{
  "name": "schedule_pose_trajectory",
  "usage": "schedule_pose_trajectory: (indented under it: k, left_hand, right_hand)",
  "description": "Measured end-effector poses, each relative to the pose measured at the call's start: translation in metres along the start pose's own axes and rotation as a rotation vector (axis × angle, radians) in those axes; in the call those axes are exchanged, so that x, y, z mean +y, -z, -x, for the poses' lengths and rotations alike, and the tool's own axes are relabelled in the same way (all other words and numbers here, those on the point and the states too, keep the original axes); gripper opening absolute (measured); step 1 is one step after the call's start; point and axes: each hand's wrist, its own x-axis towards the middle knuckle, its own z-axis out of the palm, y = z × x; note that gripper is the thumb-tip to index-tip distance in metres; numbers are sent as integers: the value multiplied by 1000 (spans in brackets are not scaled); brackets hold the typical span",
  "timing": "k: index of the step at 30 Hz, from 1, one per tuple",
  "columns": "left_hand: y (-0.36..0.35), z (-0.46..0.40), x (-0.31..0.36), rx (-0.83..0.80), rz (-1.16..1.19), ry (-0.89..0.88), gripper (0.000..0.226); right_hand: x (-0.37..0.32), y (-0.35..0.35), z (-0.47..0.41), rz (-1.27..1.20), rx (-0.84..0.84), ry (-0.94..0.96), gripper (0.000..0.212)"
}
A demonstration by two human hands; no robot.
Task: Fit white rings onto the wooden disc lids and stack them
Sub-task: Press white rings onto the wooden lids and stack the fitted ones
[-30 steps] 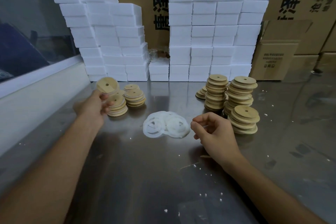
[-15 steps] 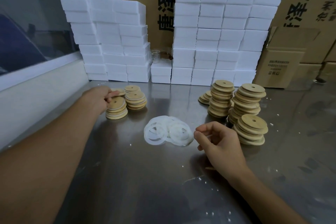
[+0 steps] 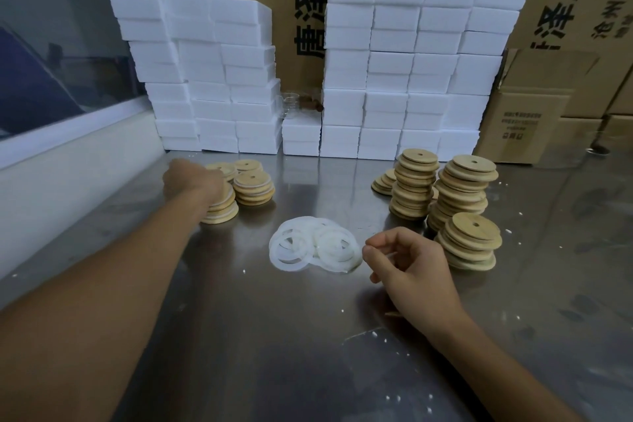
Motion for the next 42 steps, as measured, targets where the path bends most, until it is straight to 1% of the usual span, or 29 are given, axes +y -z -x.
schedule_pose_trajectory:
  k: [1, 2, 6, 8, 9, 12, 14, 16, 21, 23, 28, 30, 32, 34, 37, 38, 40, 42]
  left_hand:
    - [-1, 3, -2, 9, -115, -72, 41]
    - [-1, 4, -4, -1, -181, -123, 44]
    - [1, 6, -9, -40, -253, -149, 54]
    - [2, 8, -10, -40, -259, -164, 52]
    - [2, 10, -11, -33, -253, -176, 48]
    - [1, 18, -16, 47, -212, -249, 22]
    - [-2, 30, -21, 103, -202, -334, 13]
    - [-7, 45, -27, 114, -161, -405, 12]
    - [-13, 88, -33, 12, 5, -556, 17]
    - [-13, 106, -32, -54, 3, -685, 17]
    - [-9, 145, -39, -67, -149, -1203, 20]
    - [-8, 153, -41, -128, -183, -1314, 28]
    - [-8, 158, -42, -227, -206, -1331, 37]
    - [-9, 161, -42, -310, -235, -1301, 38]
    - [-9, 164, -41, -357, -276, -1243, 33]
    - [-9, 164, -41, -365, -285, -1237, 32]
    - [-8, 166, -40, -383, -294, -1231, 30]
    - [-6, 167, -40, -404, -289, -1221, 28]
  right_hand:
    - [0, 0, 0, 2, -1, 3, 6]
    - [0, 0, 0, 2, -1, 6, 6]
    - [1, 0, 0, -2, 8, 7, 9]
    - [2, 0, 0, -4, 11, 5, 9]
    - [2, 0, 0, -3, 10, 5, 8]
    - [1, 1, 1, 4, 12, 11, 7]
    - [0, 1, 1, 11, 20, 22, 7]
    - [-1, 1, 2, 26, 33, 39, 7]
    - [-1, 0, 4, 58, 68, 90, 11]
    - [-1, 1, 3, 60, 76, 106, 12]
    - [2, 4, 1, 72, 106, 134, 13]
    - [4, 4, 0, 86, 114, 153, 14]
    - [5, 4, 1, 133, 147, 189, 13]
    - [3, 6, 0, 227, 212, 241, 8]
    - [2, 16, -6, 447, 396, 372, 7]
    - [3, 21, -8, 514, 452, 386, 8]
    - [6, 29, -12, 632, 509, 294, 16]
    - [12, 36, -14, 740, 476, 152, 30]
